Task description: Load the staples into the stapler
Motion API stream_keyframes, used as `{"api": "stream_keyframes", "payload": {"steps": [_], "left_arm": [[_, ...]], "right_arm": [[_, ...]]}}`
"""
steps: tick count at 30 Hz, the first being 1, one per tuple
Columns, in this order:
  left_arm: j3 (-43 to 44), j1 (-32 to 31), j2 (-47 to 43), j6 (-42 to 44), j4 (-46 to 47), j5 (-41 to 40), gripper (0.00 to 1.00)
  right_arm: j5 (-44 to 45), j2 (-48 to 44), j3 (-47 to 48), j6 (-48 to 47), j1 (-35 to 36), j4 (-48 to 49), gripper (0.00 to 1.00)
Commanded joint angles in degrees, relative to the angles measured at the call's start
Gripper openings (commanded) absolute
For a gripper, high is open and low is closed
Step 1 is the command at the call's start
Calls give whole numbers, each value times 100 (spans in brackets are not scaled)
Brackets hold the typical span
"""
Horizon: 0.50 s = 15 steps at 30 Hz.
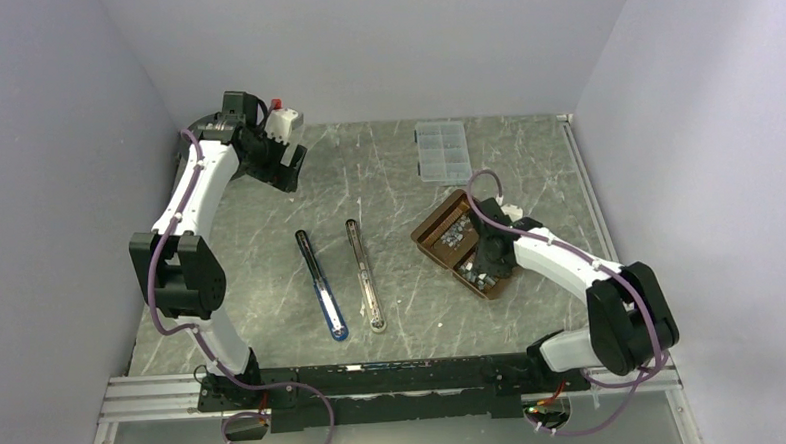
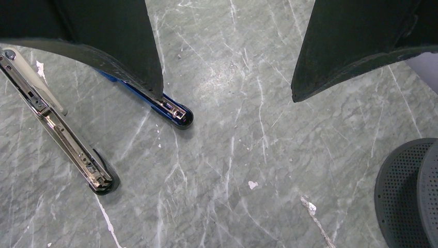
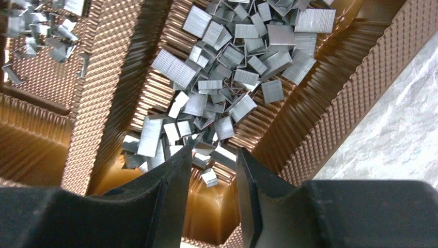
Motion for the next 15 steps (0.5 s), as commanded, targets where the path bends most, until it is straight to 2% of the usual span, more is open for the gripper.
{"api": "stream_keyframes", "payload": {"steps": [1,6,15], "left_arm": [[47,18,-243,73,-11,1,99],[101,19,-218,65,-38,-1,100],[222,15,-184,47,-88,12,99]], "right_arm": [[44,70,-167,-65,-113,461,42],[-87,209,-310,-38,-122,669,41],[-136,247,-432,-12,-144,816,20]]}}
